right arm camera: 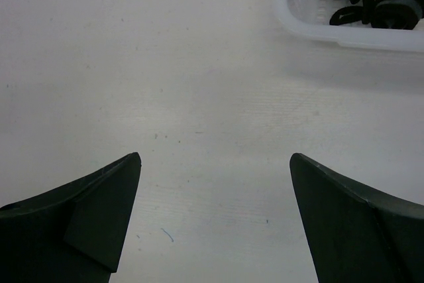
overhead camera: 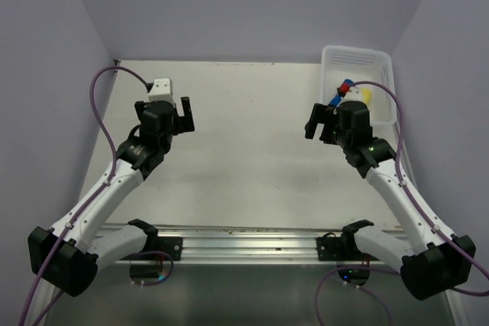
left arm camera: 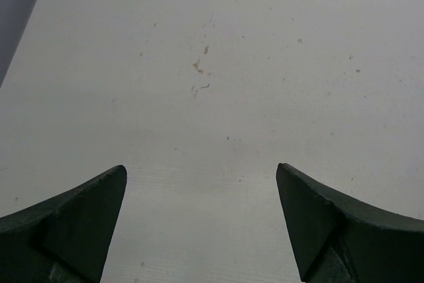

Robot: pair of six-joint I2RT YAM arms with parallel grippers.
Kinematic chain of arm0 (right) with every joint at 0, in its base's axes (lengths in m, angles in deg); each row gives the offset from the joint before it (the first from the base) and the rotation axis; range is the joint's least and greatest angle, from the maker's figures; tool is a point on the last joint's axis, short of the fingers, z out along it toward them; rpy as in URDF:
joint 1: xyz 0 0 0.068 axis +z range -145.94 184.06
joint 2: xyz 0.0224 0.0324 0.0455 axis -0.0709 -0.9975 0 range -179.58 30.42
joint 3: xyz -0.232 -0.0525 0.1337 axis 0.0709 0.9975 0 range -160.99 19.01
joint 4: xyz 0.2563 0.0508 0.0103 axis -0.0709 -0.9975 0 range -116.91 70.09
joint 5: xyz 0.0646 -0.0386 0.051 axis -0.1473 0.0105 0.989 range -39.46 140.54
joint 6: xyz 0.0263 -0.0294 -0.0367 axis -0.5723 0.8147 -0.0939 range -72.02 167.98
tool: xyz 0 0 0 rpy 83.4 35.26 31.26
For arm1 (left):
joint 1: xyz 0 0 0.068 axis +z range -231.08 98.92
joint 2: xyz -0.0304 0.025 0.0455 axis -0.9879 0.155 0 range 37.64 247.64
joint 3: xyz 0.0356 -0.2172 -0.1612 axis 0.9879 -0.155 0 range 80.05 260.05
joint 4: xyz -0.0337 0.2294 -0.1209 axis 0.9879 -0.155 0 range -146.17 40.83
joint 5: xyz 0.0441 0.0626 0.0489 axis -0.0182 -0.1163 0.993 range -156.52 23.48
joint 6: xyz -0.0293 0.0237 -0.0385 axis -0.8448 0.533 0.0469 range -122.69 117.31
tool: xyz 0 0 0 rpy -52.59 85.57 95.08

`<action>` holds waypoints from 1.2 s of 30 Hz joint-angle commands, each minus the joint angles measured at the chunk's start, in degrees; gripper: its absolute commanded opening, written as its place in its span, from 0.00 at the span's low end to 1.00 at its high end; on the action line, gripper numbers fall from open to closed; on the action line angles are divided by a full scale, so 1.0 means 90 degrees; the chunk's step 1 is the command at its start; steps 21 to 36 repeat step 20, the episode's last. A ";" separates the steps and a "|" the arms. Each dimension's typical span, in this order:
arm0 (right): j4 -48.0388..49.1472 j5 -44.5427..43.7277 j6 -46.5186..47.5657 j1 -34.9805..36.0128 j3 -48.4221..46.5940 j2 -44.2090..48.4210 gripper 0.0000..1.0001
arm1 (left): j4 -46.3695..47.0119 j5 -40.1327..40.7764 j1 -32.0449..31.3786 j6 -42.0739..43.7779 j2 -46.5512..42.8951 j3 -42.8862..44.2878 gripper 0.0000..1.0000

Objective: Roll the towels
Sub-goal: Place the rolled towel into the container

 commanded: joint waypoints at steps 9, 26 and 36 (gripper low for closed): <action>0.0076 -0.0194 -0.0024 0.0017 0.0053 -0.0188 0.99 | 0.0064 0.0174 0.0036 0.0120 0.0090 0.0093 0.99; 0.0213 -0.0097 -0.0053 0.0007 0.0151 -0.0119 0.99 | 0.0064 0.0183 0.0036 0.0110 0.0110 0.0074 0.99; 0.0213 -0.0097 -0.0053 0.0007 0.0151 -0.0119 0.99 | 0.0064 0.0183 0.0036 0.0110 0.0110 0.0074 0.99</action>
